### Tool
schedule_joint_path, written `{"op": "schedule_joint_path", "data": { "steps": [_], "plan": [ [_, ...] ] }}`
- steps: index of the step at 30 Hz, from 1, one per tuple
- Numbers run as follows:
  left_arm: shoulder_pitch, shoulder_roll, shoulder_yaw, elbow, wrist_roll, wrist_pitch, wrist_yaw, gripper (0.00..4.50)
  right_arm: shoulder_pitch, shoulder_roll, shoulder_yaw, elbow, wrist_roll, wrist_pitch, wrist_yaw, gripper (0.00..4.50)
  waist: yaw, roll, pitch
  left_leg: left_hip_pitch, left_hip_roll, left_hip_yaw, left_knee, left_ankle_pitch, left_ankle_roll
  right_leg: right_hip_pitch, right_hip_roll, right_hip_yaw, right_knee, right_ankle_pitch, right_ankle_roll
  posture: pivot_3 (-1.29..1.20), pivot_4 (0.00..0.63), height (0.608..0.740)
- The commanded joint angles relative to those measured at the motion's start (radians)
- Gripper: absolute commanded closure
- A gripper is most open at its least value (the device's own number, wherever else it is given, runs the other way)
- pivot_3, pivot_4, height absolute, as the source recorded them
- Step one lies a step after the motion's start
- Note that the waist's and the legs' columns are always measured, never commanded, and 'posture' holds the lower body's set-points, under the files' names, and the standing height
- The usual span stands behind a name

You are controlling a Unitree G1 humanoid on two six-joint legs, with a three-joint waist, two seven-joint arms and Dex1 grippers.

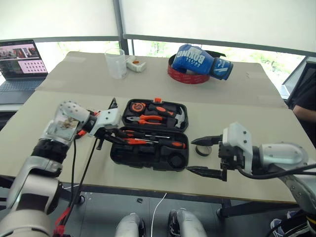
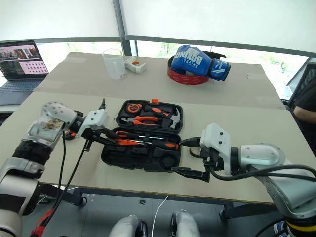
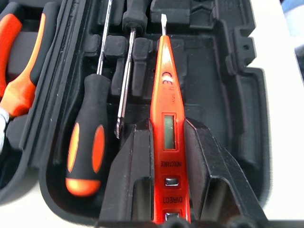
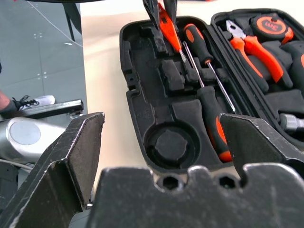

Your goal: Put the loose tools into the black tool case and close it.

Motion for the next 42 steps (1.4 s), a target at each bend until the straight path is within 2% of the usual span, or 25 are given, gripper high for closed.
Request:
{"op": "schedule_joint_path", "data": {
  "steps": [1,9,11,12,19,20,23,26,29,35,36,42],
  "plan": [
    [-0.042,-0.015,-0.012,0.056,0.017,-0.05,-0.007,4.06,0.022,-0.014,-0.056,-0.051,0.023,0.007,-0.025,0.0,-0.001,0.0,0.0,0.0,0.0,0.0,0.001,0.0,0.001,0.0,0.0,0.0,0.0,0.0,0.0,0.0,0.15,0.714],
    [-0.089,-0.052,-0.024,0.168,0.059,-0.09,-0.004,4.06,0.053,-0.015,-0.081,-0.066,0.032,0.012,-0.052,0.0,-0.001,0.0,0.0,-0.002,0.0,-0.001,0.005,-0.002,0.003,0.0,-0.001,0.0,0.001,0.001,0.002,0.0,0.15,0.714],
    [-0.096,-0.061,-0.019,0.185,0.062,-0.094,-0.006,3.05,0.05,-0.017,-0.077,-0.065,0.033,0.009,-0.056,0.0,-0.001,0.0,0.0,-0.002,0.0,-0.001,0.006,-0.003,0.004,0.0,0.0,0.0,0.001,0.001,0.002,0.0,0.15,0.714],
    [-0.097,-0.062,-0.021,0.185,0.054,-0.082,-0.006,2.9,0.046,-0.017,-0.076,-0.063,0.037,0.009,-0.057,0.0,-0.001,0.0,0.0,-0.003,0.0,-0.001,0.006,-0.003,0.005,0.0,0.0,0.0,0.001,0.001,0.002,0.0,0.15,0.714],
    [-0.093,-0.027,-0.027,0.092,-0.067,0.051,-0.007,0.32,0.037,-0.02,-0.067,-0.048,0.041,0.003,-0.052,0.0,-0.002,0.0,0.0,-0.003,0.0,-0.002,0.007,-0.003,0.005,0.0,-0.001,0.0,0.001,0.001,0.002,0.0,0.15,0.714],
    [-0.095,-0.019,-0.024,0.082,-0.081,0.071,-0.007,0.05,0.037,-0.019,-0.063,-0.045,0.039,0.0,-0.051,0.0,-0.002,0.0,0.0,-0.003,0.0,-0.002,0.007,-0.003,0.005,0.0,-0.001,0.0,0.001,0.001,0.002,0.0,0.15,0.714],
    [-0.095,0.008,-0.02,0.059,-0.116,0.115,-0.007,0.05,0.038,-0.017,-0.057,-0.045,0.036,-0.003,-0.05,0.0,-0.003,0.0,0.0,-0.003,0.0,-0.002,0.007,-0.003,0.005,0.0,-0.001,0.0,0.001,0.001,0.002,0.0,0.15,0.714],
    [-0.089,0.029,-0.005,0.075,-0.114,0.095,-0.007,0.79,0.03,-0.012,-0.053,-0.04,0.039,-0.002,-0.052,0.0,-0.003,0.0,0.0,-0.003,0.0,-0.002,0.007,-0.003,0.005,0.0,-0.001,0.0,0.001,0.001,0.002,0.0,0.15,0.714],
    [-0.082,0.034,0.01,0.098,-0.106,0.072,-0.007,1.95,0.025,-0.01,-0.053,-0.035,0.044,0.0,-0.052,0.0,-0.002,0.0,0.0,-0.003,0.0,-0.002,0.007,-0.003,0.005,0.0,0.0,0.0,0.001,0.001,0.002,0.0,0.15,0.714],
    [-0.07,-0.02,0.05,0.137,-0.081,0.05,0.007,4.21,0.023,-0.011,-0.046,-0.029,0.04,-0.003,-0.048,0.0,0.0,0.0,0.0,-0.003,-0.001,-0.002,0.007,-0.003,0.005,0.0,0.0,0.0,0.001,0.001,0.003,0.0,0.15,0.714],
    [-0.065,-0.027,0.053,0.138,-0.079,0.046,0.005,4.44,0.021,-0.011,-0.046,-0.029,0.042,-0.001,-0.049,0.0,0.0,0.0,0.0,-0.003,-0.001,-0.002,0.007,-0.003,0.005,0.0,0.0,0.0,0.001,0.001,0.003,0.0,0.15,0.714],
    [-0.04,-0.051,0.048,0.126,-0.047,0.031,0.008,4.44,0.025,-0.012,-0.06,-0.029,0.056,0.009,-0.056,0.0,-0.002,0.0,0.0,-0.003,-0.001,-0.002,0.007,-0.003,0.005,0.0,0.0,0.0,0.001,0.001,0.003,0.0,0.15,0.714]
  ]
}}
